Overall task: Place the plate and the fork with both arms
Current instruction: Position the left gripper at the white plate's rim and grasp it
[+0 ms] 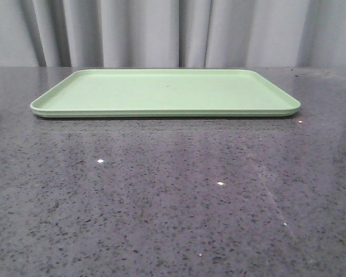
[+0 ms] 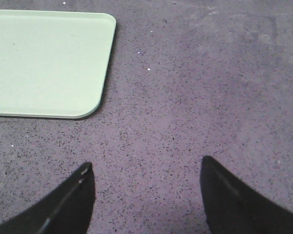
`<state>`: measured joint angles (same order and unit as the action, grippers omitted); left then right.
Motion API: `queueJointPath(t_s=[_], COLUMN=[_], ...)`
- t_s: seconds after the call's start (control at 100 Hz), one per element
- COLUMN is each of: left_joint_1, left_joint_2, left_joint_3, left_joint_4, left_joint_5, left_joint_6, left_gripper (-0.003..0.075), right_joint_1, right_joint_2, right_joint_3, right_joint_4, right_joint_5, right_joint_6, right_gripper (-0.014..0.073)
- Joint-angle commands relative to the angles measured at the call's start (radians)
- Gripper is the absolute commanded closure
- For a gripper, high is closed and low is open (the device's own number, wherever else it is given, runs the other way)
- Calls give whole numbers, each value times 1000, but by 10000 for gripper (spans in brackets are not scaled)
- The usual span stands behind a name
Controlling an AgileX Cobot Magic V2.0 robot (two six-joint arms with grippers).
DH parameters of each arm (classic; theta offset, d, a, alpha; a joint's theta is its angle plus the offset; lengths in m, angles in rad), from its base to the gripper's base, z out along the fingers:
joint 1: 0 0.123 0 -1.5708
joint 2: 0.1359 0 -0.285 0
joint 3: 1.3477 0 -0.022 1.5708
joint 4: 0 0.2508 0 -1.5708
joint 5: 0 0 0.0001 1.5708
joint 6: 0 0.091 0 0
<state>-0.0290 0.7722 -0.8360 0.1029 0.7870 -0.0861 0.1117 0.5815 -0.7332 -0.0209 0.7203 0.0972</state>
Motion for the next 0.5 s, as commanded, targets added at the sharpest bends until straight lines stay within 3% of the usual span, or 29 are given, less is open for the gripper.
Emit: queueJointPath(t_s=[0.0, 0.28, 0.49], left_joint_1=[30, 230, 318], left_joint_2=[58, 211, 288], left_joint_3=[-33, -33, -33], left_joint_4=[14, -20, -61], left_joint_5=[-111, -162, -163], left_joint_6=[-14, -14, 8], left_gripper=[125, 125, 125], right_joint_1=[2, 2, 2], right_joint_2=[10, 10, 10], right_joint_3=[-35, -35, -34], right_joint_4=[-5, -5, -5], right_joint_5=[-79, -80, -97], right_joint_6=[-4, -4, -4], right_gripper=[120, 120, 120])
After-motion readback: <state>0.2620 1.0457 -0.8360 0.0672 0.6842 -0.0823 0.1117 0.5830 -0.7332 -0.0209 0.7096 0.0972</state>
